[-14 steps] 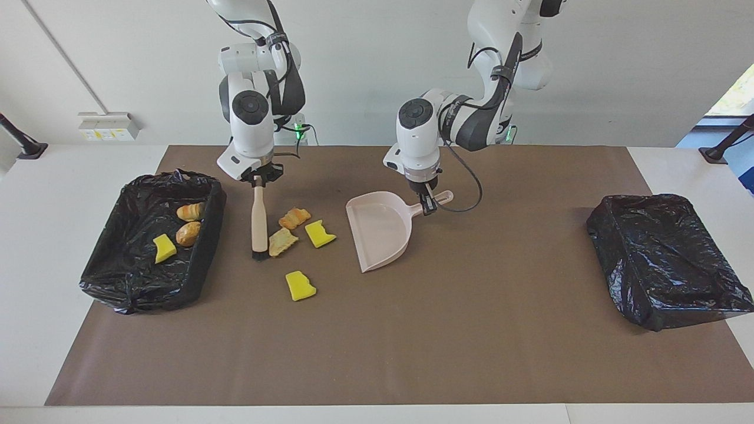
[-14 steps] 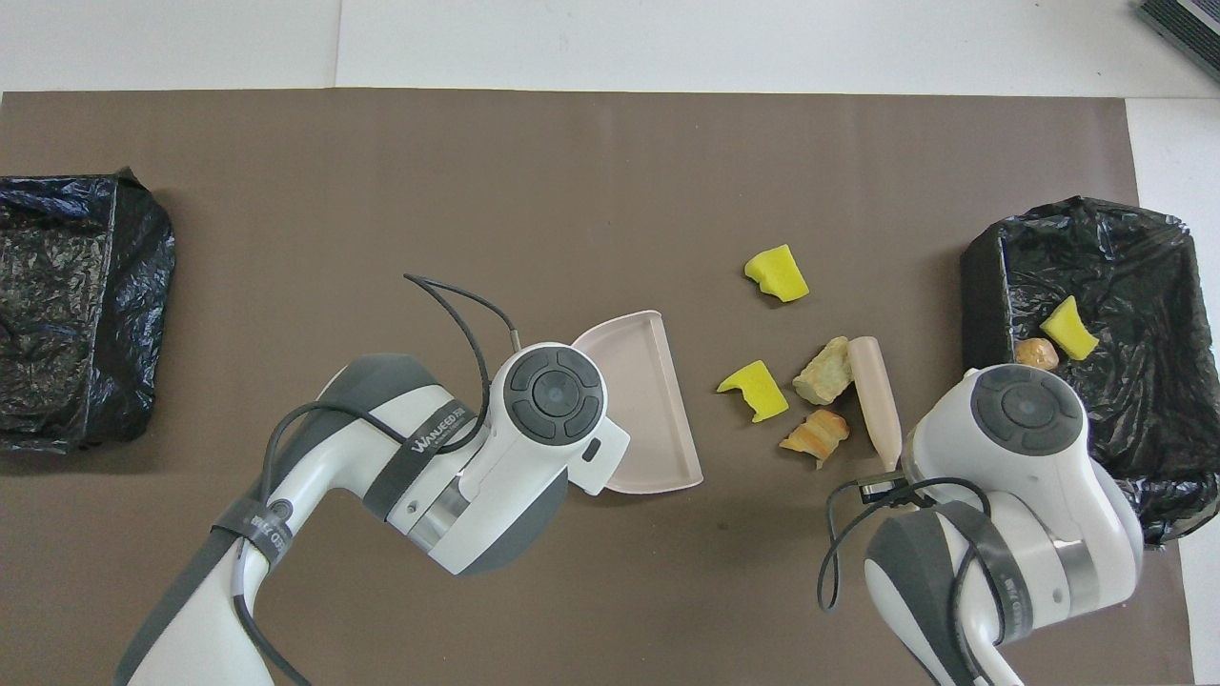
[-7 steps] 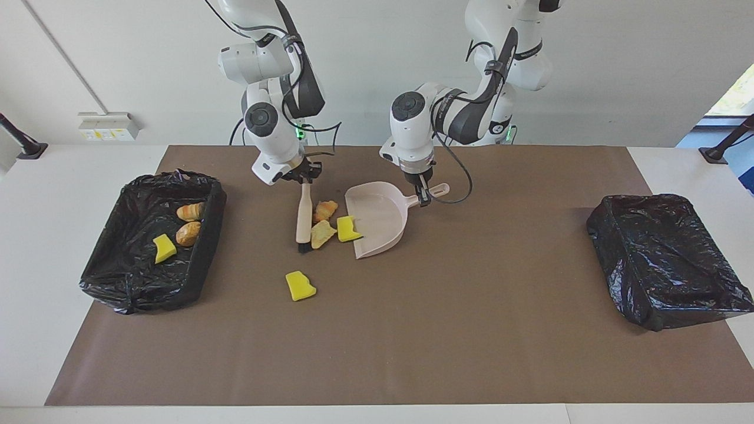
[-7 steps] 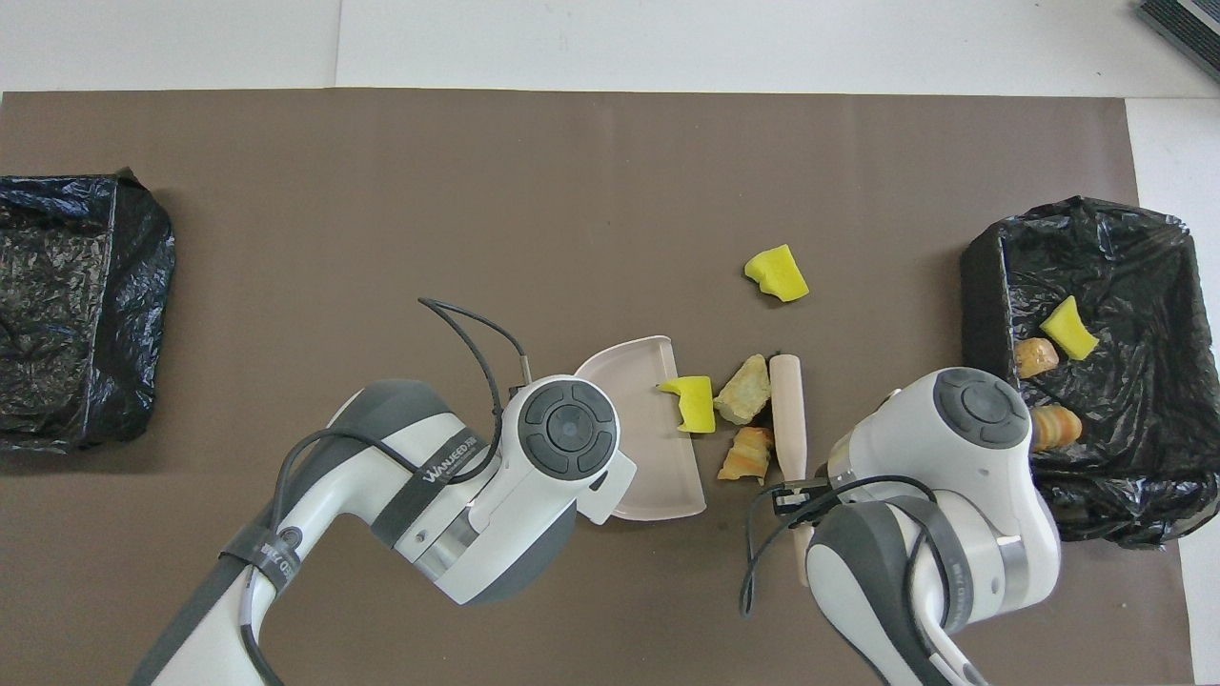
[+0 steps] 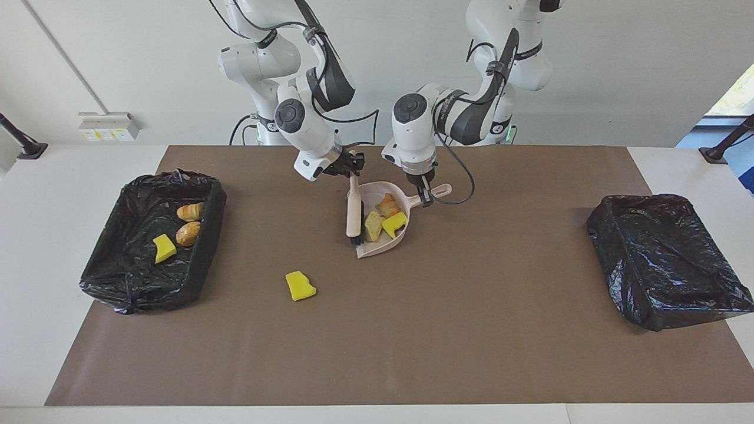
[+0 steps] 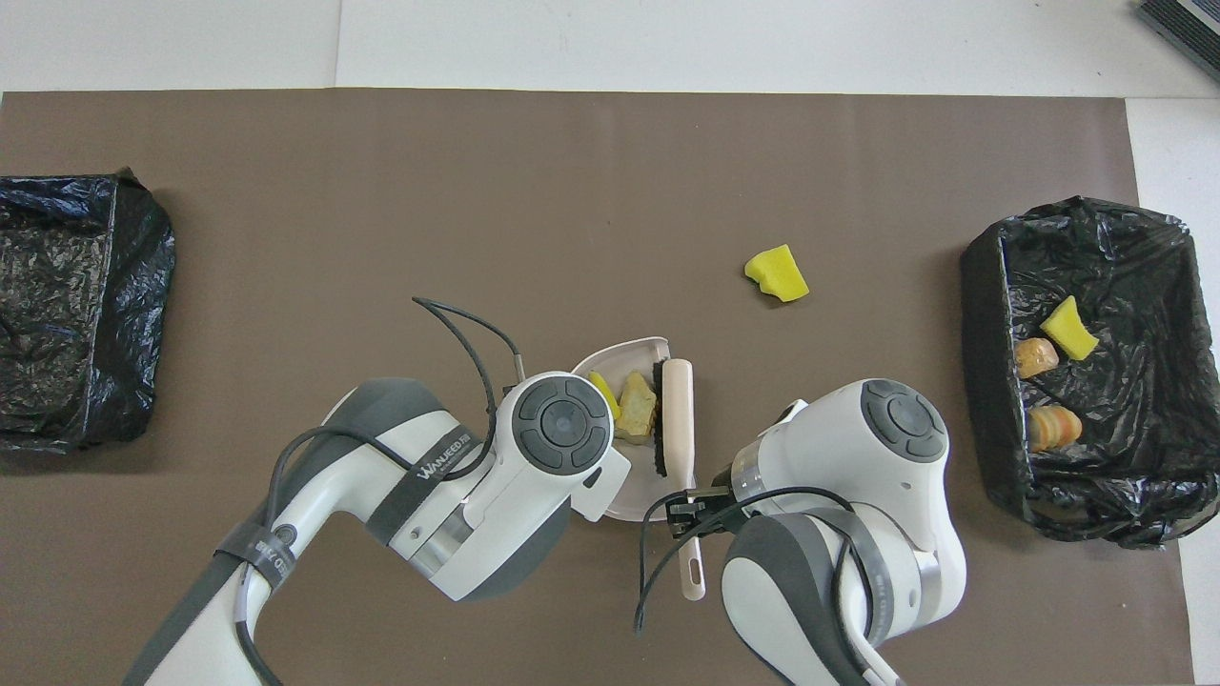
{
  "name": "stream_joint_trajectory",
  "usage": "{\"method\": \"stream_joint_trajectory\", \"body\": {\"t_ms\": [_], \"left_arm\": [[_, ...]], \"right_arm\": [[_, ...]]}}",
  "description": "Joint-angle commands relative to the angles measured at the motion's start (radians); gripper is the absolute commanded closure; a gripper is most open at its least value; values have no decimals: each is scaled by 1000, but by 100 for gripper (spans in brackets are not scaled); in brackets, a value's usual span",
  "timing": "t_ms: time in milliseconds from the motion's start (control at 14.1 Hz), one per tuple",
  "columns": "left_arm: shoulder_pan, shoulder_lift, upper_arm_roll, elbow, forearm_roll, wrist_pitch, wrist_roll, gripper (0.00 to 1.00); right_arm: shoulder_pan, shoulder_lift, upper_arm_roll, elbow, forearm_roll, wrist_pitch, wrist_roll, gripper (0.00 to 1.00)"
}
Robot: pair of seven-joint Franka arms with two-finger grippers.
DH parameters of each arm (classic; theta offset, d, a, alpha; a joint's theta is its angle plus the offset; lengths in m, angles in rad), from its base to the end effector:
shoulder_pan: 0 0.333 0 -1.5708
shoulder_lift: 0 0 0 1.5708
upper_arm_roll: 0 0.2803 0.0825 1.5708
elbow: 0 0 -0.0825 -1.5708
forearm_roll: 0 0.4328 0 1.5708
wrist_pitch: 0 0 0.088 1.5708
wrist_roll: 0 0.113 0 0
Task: Sweep and dump trash in bin
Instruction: 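Sweep the remaining trash toward the dustpan with the right gripper's brush, then move the brush behind the last yellow sponge with the right gripper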
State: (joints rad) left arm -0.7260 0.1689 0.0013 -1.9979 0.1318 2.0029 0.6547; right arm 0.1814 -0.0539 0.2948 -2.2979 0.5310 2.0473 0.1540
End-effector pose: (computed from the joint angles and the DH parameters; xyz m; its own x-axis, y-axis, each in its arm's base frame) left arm 0.4562 -0.3924 0.2954 0.1220 -0.9725 -0.1982 -0.9917 -0.1274 0.0147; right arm 0.4543 0.2675 0.2887 0.9511 0.0778 -0.2990 -0.0300 -0.9400 -0.3398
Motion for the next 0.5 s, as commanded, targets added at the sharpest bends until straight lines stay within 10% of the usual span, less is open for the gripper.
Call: {"method": "stream_joint_trajectory", "body": {"t_ms": [0, 425], "left_arm": [[13, -29, 9, -42, 3, 1, -9, 100], [45, -25, 16, -44, 3, 8, -82, 100]], "right_arm": [[-13, -21, -11, 40, -34, -56, 4, 100], [-37, 5, -69, 149, -564, -150, -42, 100]]}}
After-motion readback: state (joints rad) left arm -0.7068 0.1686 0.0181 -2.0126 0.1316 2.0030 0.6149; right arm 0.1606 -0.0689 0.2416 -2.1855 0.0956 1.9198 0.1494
